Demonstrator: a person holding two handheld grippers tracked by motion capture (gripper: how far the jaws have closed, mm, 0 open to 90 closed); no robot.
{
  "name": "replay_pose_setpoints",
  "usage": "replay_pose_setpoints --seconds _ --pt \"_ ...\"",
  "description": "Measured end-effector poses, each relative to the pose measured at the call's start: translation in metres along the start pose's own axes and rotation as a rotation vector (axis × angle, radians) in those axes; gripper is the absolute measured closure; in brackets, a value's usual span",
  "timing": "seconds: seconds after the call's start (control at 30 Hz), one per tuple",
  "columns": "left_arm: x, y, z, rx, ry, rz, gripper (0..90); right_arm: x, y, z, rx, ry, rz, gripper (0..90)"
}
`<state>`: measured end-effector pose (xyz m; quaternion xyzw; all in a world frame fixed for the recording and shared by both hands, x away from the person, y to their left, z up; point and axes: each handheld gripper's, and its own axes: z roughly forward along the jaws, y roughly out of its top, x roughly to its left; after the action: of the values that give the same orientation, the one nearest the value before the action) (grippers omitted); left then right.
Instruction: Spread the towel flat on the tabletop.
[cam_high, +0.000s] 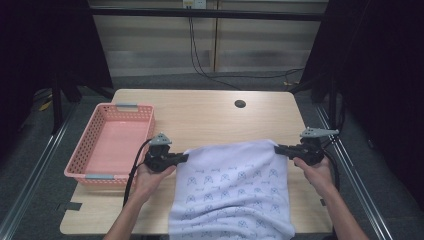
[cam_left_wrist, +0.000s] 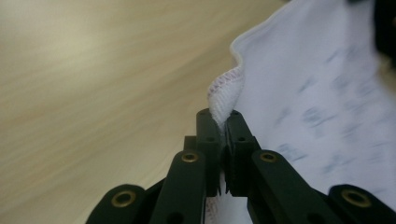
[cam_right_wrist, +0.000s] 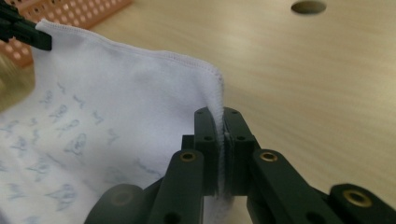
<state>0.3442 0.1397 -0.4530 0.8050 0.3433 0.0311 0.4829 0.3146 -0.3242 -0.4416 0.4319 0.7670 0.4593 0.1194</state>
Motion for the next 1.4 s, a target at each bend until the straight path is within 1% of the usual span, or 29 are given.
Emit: replay_pose_setpoints --seconds 0.07,0.1,0.13,0.17,0.23,0.33,0.4,0.43,0.5,0.6,0.63,0.67,0.77,0.8,0.83,0.87,0.93,0.97,1.03,1.07,1.1,1.13,1.17,1.2,1.23,1.27,1.3,1.33,1.4 --pt "-0.006 0.010 -0.001 0.009 0.016 0.040 86.8 0.001 0.010 -0.003 -0.031 0.006 -0.007 86.8" --pt "-0.006 0.010 -0.001 0.009 0.016 0.040 86.9 0.001 0.014 -0.004 -0.039 0.009 -0.006 86.8" --pt "-0.007 0.021 -0.005 -0.022 0.007 0.057 86.9 0.002 0.020 -0.005 -0.047 0.008 -0.013 86.8" --pt "-0.007 0.025 -0.007 -0.035 0.012 0.059 86.8 0.003 0.025 -0.005 -0.053 0.006 -0.020 86.8" --pt "-0.007 0.034 -0.011 -0.052 0.015 0.066 86.9 0.004 0.034 -0.007 -0.068 0.008 -0.028 86.8" --pt "-0.006 0.049 -0.020 -0.072 0.043 0.095 86.8 0.003 0.047 -0.008 -0.079 -0.002 -0.037 86.8" --pt "-0.001 0.061 -0.027 -0.101 0.063 0.088 86.9 0.002 0.056 -0.008 -0.092 -0.010 -0.039 86.8" --pt "-0.001 0.061 -0.027 -0.101 0.063 0.088 87.0 0.001 0.061 -0.009 -0.096 -0.018 -0.042 86.9" --pt "0.007 0.076 -0.035 -0.121 0.093 0.088 87.0 -0.003 0.071 -0.009 -0.108 -0.033 -0.044 87.0" --pt "0.013 0.085 -0.039 -0.128 0.107 0.096 87.0 -0.008 0.079 -0.010 -0.125 -0.040 -0.029 87.1" --pt "0.017 0.091 -0.040 -0.141 0.107 0.091 87.0 -0.014 0.089 -0.010 -0.134 -0.050 -0.022 87.1" --pt "0.017 0.091 -0.040 -0.141 0.107 0.091 87.0 -0.014 0.089 -0.010 -0.134 -0.050 -0.022 87.1" --pt "0.022 0.104 -0.040 -0.148 0.121 0.102 87.0 -0.018 0.101 -0.010 -0.146 -0.055 -0.030 87.2" --pt "0.025 0.114 -0.039 -0.164 0.121 0.086 87.0 -0.020 0.113 -0.010 -0.148 -0.072 -0.037 87.2" --pt "0.025 0.114 -0.039 -0.164 0.121 0.086 87.0 -0.021 0.116 -0.009 -0.155 -0.075 -0.037 87.3" --pt "0.023 0.124 -0.036 -0.171 0.138 0.101 87.1 -0.023 0.120 -0.008 -0.162 -0.081 -0.034 87.3" --pt "0.023 0.129 -0.035 -0.174 0.139 0.106 87.1 -0.026 0.123 -0.007 -0.165 -0.088 -0.032 87.4" --pt "0.024 0.138 -0.036 -0.176 0.150 0.118 87.1 -0.032 0.130 -0.006 -0.176 -0.099 -0.021 87.4" --pt "0.027 0.143 -0.037 -0.191 0.148 0.107 87.1 -0.034 0.132 -0.006 -0.176 -0.103 -0.014 87.4" --pt "0.029 0.149 -0.039 -0.203 0.143 0.100 87.1 -0.038 0.139 -0.007 -0.180 -0.107 -0.010 87.5" --pt "0.030 0.154 -0.040 -0.211 0.141 0.098 87.1 -0.038 0.139 -0.007 -0.180 -0.107 -0.010 87.5" --pt "0.029 0.166 -0.042 -0.194 0.151 0.126 87.1 -0.038 0.149 -0.009 -0.196 -0.129 -0.015 87.6" --pt "0.029 0.166 -0.042 -0.194 0.151 0.126 87.1 -0.038 0.149 -0.009 -0.196 -0.129 -0.015 87.6" --pt "0.024 0.175 -0.046 -0.184 0.171 0.155 87.1 -0.033 0.158 -0.013 -0.241 -0.153 -0.029 87.9" --pt "0.024 0.175 -0.046 -0.184 0.171 0.155 87.1 -0.029 0.162 -0.016 -0.253 -0.140 -0.030 87.9" --pt "0.020 0.171 -0.051 -0.235 0.109 0.137 87.1 -0.025 0.163 -0.018 -0.250 -0.128 -0.043 87.9" --pt "0.020 0.171 -0.051 -0.235 0.109 0.137 87.1 -0.025 0.163 -0.018 -0.250 -0.128 -0.043 87.9" --pt "0.015 0.161 -0.049 -0.206 0.133 0.169 87.1 -0.022 0.159 -0.019 -0.218 -0.116 -0.056 87.9" --pt "0.013 0.147 -0.050 -0.192 0.126 0.170 87.1 -0.019 0.151 -0.022 -0.196 -0.110 -0.061 87.8"
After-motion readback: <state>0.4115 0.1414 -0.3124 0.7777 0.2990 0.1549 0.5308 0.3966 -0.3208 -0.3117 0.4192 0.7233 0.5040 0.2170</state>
